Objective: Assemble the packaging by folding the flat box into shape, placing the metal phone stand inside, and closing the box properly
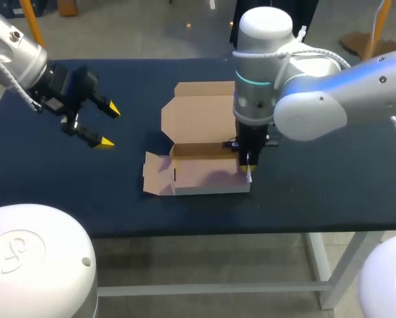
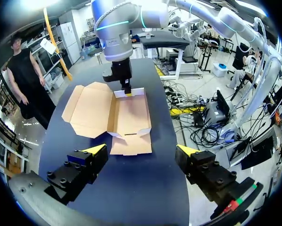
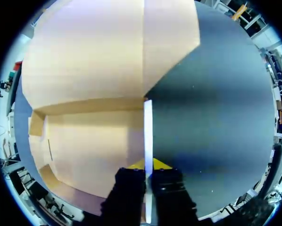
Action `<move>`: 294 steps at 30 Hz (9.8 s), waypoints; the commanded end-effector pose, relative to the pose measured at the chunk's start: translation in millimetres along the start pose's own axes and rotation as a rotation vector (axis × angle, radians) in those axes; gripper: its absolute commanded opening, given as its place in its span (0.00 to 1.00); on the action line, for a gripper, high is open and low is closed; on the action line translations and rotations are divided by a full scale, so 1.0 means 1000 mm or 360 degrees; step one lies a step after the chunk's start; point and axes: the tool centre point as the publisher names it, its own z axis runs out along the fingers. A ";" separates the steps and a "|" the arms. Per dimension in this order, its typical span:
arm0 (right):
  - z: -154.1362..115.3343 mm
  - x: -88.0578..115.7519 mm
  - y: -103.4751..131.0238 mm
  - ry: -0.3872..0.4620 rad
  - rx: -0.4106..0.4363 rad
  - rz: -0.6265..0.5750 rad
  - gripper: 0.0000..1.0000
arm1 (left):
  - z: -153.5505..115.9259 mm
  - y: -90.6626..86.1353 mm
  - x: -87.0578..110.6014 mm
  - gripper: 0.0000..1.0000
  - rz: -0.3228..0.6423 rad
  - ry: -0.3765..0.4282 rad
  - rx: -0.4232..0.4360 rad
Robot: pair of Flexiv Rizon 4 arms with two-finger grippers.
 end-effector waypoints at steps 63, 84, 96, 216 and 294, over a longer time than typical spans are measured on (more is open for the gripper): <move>-0.001 0.000 0.000 0.0000 0.0001 -0.0001 0.00 | 0.138 0.069 -0.018 0.86 -0.2375 -0.0009 0.0231; -0.001 0.000 0.000 0.0000 0.0001 -0.0001 0.00 | 0.187 0.081 -0.030 0.70 -0.2399 0.0133 0.0162; -0.001 0.000 0.000 0.0000 0.0001 -0.0001 0.00 | 0.197 0.066 -0.029 0.00 -0.2399 0.0058 0.0071; -0.001 0.000 0.000 0.0000 0.0001 -0.0001 0.00 | 0.195 0.096 -0.028 0.00 -0.2415 0.0329 0.0448; -0.001 0.000 0.000 0.0000 0.0001 -0.0001 0.00 | 0.195 0.021 -0.033 0.33 -0.2360 0.0641 0.0708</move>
